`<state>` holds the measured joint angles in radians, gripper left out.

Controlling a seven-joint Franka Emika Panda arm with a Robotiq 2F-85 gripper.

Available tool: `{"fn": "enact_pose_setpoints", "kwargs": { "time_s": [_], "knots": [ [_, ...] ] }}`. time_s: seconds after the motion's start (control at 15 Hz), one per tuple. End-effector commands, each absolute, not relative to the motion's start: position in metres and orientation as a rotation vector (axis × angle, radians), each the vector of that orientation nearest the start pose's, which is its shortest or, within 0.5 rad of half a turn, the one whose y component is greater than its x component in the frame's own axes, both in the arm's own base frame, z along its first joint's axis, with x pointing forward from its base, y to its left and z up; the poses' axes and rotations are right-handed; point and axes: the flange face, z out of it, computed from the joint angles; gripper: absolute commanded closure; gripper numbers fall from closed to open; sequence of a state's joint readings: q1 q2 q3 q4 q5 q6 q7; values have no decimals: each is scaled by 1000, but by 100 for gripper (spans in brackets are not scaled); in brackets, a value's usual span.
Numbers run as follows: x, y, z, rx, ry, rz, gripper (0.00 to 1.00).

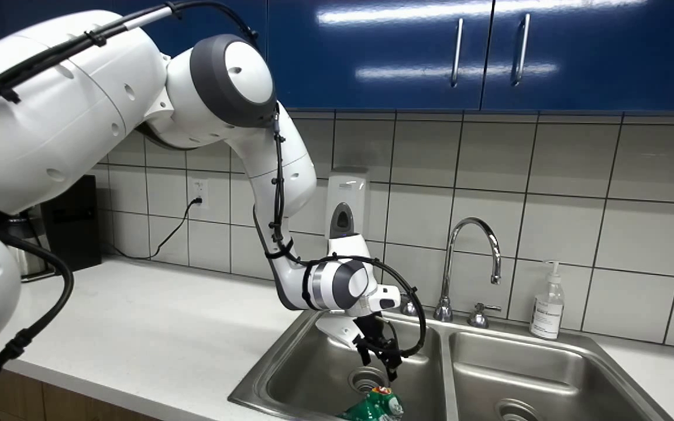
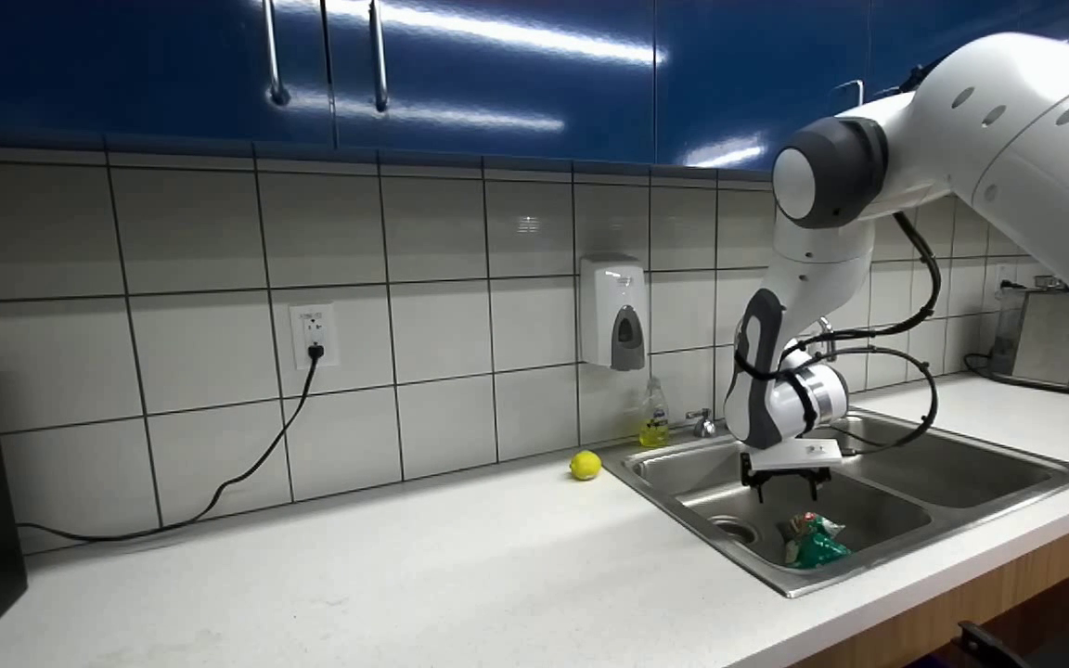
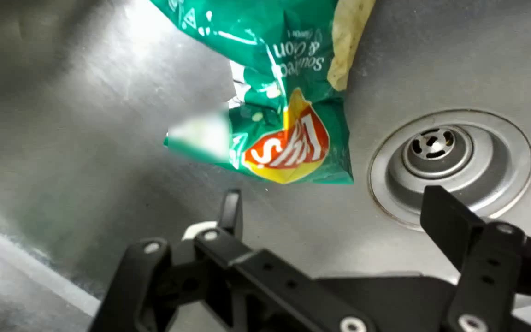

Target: Put the snack packet into the sink

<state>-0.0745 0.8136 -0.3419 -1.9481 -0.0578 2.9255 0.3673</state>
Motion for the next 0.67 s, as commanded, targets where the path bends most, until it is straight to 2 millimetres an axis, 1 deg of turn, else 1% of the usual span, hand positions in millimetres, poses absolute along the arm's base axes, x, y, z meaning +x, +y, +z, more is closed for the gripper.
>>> {"fn": "enact_pose_setpoints", "kwargs": {
  "time_s": [0.0, 0.13, 0.4, 0.6],
  "knots": [
    [573, -238, 121, -3229, 887, -412, 0],
    [575, -231, 131, -3211, 791, -381, 0],
    [574, -209, 154, -3165, 548, -249, 0],
    [563, -205, 171, -3166, 447, -114, 0]
  ]
}}
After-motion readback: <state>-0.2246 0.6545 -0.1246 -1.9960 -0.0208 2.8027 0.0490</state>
